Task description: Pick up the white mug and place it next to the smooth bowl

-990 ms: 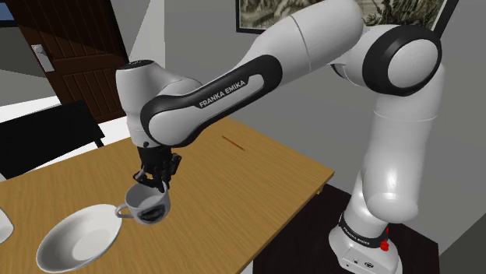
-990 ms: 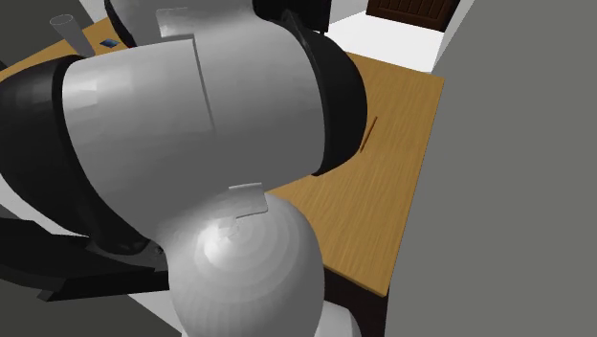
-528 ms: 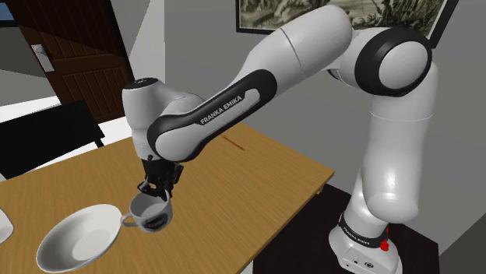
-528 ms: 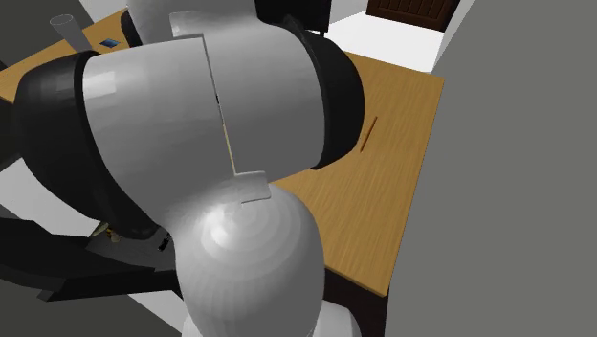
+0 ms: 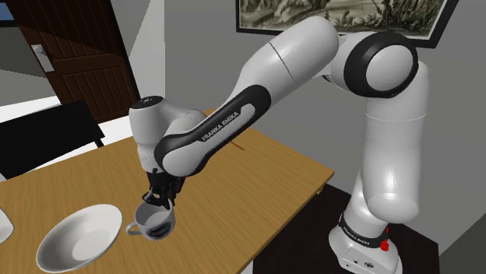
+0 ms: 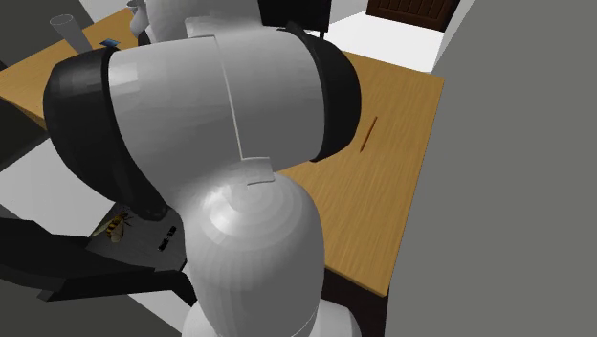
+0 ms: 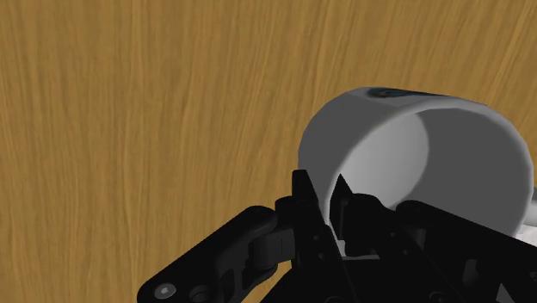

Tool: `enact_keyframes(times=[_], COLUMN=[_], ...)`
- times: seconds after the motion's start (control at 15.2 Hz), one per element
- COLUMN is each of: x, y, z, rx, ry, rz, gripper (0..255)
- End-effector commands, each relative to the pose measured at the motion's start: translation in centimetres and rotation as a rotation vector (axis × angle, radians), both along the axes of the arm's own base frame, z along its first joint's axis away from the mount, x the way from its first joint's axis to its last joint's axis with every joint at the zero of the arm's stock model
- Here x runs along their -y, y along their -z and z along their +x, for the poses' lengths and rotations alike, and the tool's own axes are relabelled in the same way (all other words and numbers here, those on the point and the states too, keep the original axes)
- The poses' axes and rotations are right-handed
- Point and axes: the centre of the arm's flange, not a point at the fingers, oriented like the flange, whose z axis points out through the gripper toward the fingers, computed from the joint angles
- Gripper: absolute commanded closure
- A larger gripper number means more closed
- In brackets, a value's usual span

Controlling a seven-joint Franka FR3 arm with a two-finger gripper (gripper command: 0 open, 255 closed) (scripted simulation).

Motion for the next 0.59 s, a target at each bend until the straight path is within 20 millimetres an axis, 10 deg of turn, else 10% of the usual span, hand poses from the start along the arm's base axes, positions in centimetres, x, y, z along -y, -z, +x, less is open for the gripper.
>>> enact_keyframes(times=[0.0, 0.46, 0.53], x=[0.04, 0.04, 0.04], y=[0.40, 0.40, 0.40], z=[-0.01, -0.01, -0.01], rx=[0.001, 0.001, 0.001], ry=[0.000, 0.000, 0.000], rz=[0.000, 0.000, 0.000], gripper=[255, 255, 0])
